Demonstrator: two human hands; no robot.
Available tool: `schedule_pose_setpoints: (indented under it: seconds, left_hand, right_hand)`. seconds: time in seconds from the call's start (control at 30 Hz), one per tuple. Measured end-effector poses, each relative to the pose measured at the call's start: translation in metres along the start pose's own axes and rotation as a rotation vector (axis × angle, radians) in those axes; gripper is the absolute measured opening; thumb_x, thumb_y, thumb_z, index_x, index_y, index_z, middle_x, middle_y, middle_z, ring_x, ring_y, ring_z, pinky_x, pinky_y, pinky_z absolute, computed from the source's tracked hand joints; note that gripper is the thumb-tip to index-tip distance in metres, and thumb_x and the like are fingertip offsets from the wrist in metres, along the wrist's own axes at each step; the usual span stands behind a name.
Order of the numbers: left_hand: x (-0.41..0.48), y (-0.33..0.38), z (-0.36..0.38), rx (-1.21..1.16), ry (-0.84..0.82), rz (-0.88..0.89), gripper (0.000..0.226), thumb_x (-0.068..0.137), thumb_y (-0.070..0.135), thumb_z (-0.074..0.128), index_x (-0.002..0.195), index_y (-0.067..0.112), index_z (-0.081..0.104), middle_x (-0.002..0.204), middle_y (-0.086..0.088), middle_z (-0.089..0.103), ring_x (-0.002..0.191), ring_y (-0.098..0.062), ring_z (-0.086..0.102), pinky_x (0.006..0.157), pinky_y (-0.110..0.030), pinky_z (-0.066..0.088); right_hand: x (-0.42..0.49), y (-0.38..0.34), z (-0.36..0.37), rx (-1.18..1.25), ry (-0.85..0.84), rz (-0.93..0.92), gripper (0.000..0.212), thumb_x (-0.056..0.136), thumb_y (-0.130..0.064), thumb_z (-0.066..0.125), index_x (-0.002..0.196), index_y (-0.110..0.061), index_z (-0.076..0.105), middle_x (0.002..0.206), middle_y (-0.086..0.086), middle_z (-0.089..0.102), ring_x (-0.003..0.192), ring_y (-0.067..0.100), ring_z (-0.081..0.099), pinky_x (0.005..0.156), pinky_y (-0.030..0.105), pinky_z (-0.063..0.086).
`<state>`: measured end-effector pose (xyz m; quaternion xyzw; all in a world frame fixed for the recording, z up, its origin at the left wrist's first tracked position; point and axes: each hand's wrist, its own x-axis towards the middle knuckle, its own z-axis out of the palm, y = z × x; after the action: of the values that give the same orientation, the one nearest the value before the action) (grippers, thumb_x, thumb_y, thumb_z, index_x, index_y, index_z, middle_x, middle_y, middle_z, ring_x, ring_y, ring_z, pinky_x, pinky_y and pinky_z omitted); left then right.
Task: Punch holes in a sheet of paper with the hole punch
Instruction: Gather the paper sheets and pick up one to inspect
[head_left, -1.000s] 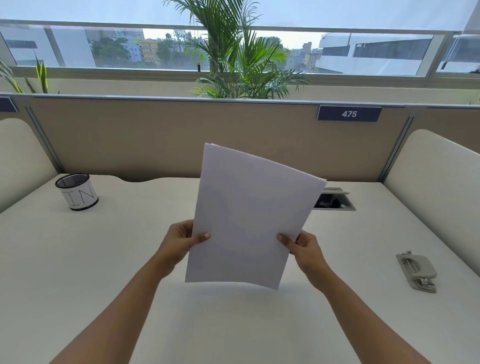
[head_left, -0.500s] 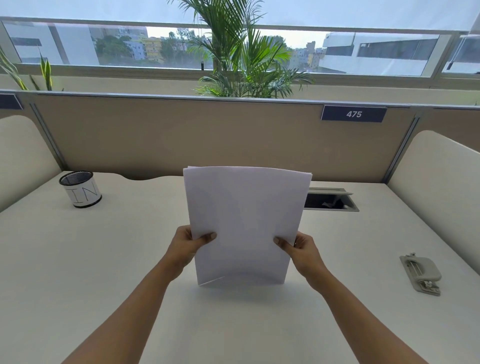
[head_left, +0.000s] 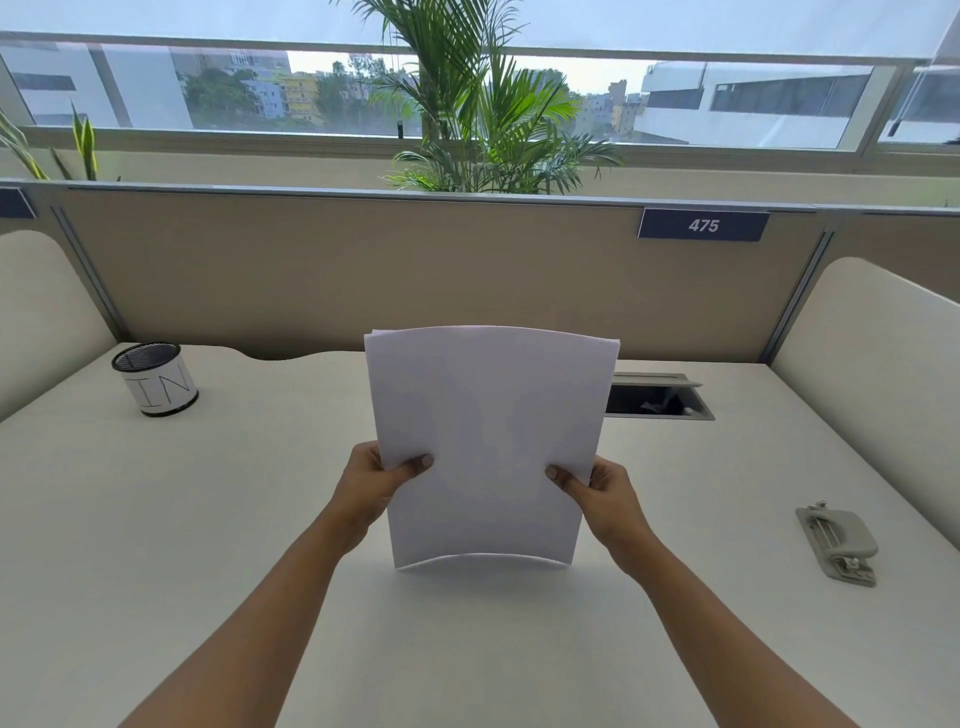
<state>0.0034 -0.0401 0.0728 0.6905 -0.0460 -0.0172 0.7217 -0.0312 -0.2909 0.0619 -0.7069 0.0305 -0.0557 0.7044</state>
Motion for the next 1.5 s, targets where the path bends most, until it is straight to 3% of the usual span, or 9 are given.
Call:
schedule_pose_setpoints:
  seconds: [0.17, 0.33, 0.57, 0.7, 0.83, 0.97, 1.17, 1.3, 1.5]
  left_hand:
    - [-0.001, -0.001, 0.001, -0.012, -0.012, -0.011, 0.014, 0.075, 0.008, 0.074, 0.085, 0.017, 0.071, 0.079, 0.008, 0.076, 0.072, -0.009, 0.071, 0.058, -0.017, 0.055]
    - [-0.003, -0.005, 0.004, -0.027, -0.002, -0.027, 0.006, 0.081, 0.017, 0.069, 0.077, 0.015, 0.073, 0.076, 0.004, 0.075, 0.07, -0.012, 0.07, 0.063, -0.023, 0.057]
    - [-0.003, -0.005, -0.002, -0.351, 0.139, -0.022, 0.015, 0.085, 0.006, 0.06, 0.098, 0.009, 0.066, 0.084, 0.004, 0.076, 0.076, -0.014, 0.072, 0.063, -0.025, 0.058]
    - [-0.006, -0.007, 0.002, -0.488, 0.162, -0.005, 0.017, 0.088, 0.004, 0.055, 0.098, 0.013, 0.066, 0.087, 0.006, 0.076, 0.079, -0.011, 0.072, 0.065, -0.024, 0.058]
    - [-0.009, -0.011, 0.016, -0.626, 0.195, 0.002, 0.018, 0.089, 0.003, 0.053, 0.098, 0.014, 0.065, 0.089, 0.007, 0.076, 0.081, -0.01, 0.072, 0.065, -0.024, 0.058]
    - [-0.011, -0.012, 0.031, -0.694, 0.224, -0.03, 0.018, 0.089, 0.002, 0.054, 0.098, 0.014, 0.064, 0.087, 0.007, 0.076, 0.079, -0.009, 0.072, 0.064, -0.023, 0.058]
    - [-0.006, -0.005, 0.014, -0.646, 0.294, 0.022, 0.027, 0.085, -0.004, 0.056, 0.099, 0.019, 0.062, 0.086, 0.011, 0.075, 0.079, -0.007, 0.071, 0.064, -0.022, 0.058]
    - [0.0, -0.004, -0.011, -0.59, 0.347, 0.035, 0.03, 0.083, -0.006, 0.059, 0.098, 0.019, 0.061, 0.097, 0.003, 0.068, 0.088, -0.013, 0.066, 0.069, -0.024, 0.059]
    - [0.0, -0.011, -0.043, -0.16, 0.207, -0.03, 0.026, 0.074, -0.008, 0.067, 0.092, 0.012, 0.067, 0.072, 0.007, 0.075, 0.065, -0.008, 0.07, 0.055, -0.016, 0.054]
  right_hand:
    - [0.0, 0.002, -0.001, 0.014, -0.016, 0.013, 0.007, 0.082, -0.017, 0.069, 0.086, -0.023, 0.069, 0.083, -0.01, 0.074, 0.071, 0.005, 0.07, 0.058, 0.014, 0.054]
    - [0.0, 0.003, -0.004, 0.025, -0.025, 0.021, 0.01, 0.08, -0.016, 0.07, 0.086, -0.023, 0.07, 0.081, -0.012, 0.075, 0.072, 0.004, 0.071, 0.058, 0.012, 0.053]
    - [-0.006, 0.019, -0.023, 0.014, -0.061, 0.091, 0.015, 0.079, -0.017, 0.071, 0.094, -0.014, 0.072, 0.087, -0.002, 0.077, 0.081, 0.015, 0.071, 0.07, 0.02, 0.056]
    - [-0.008, 0.026, -0.021, 0.121, -0.031, 0.123, 0.012, 0.079, -0.016, 0.07, 0.091, -0.015, 0.07, 0.09, 0.005, 0.074, 0.083, 0.019, 0.069, 0.073, 0.022, 0.058]
    - [-0.009, 0.027, -0.007, 0.309, -0.04, 0.129, 0.019, 0.078, -0.014, 0.067, 0.097, -0.012, 0.068, 0.092, 0.003, 0.076, 0.087, 0.018, 0.072, 0.071, 0.022, 0.058]
    - [-0.01, 0.026, 0.008, 0.35, -0.051, 0.094, 0.02, 0.08, -0.01, 0.066, 0.099, -0.015, 0.067, 0.094, 0.0, 0.076, 0.087, 0.016, 0.071, 0.073, 0.026, 0.058]
    - [-0.005, 0.019, -0.005, 0.301, 0.01, 0.038, 0.014, 0.082, -0.004, 0.063, 0.092, -0.014, 0.067, 0.086, -0.003, 0.076, 0.08, 0.013, 0.071, 0.068, 0.024, 0.058]
    - [-0.001, 0.016, -0.026, 0.229, 0.057, 0.031, 0.012, 0.082, -0.004, 0.064, 0.086, -0.015, 0.068, 0.081, -0.006, 0.076, 0.077, 0.013, 0.07, 0.069, 0.025, 0.057]
    - [0.004, 0.018, -0.046, 0.125, 0.108, 0.023, 0.01, 0.082, -0.005, 0.065, 0.082, -0.014, 0.069, 0.077, -0.005, 0.075, 0.076, 0.018, 0.066, 0.077, 0.031, 0.054]
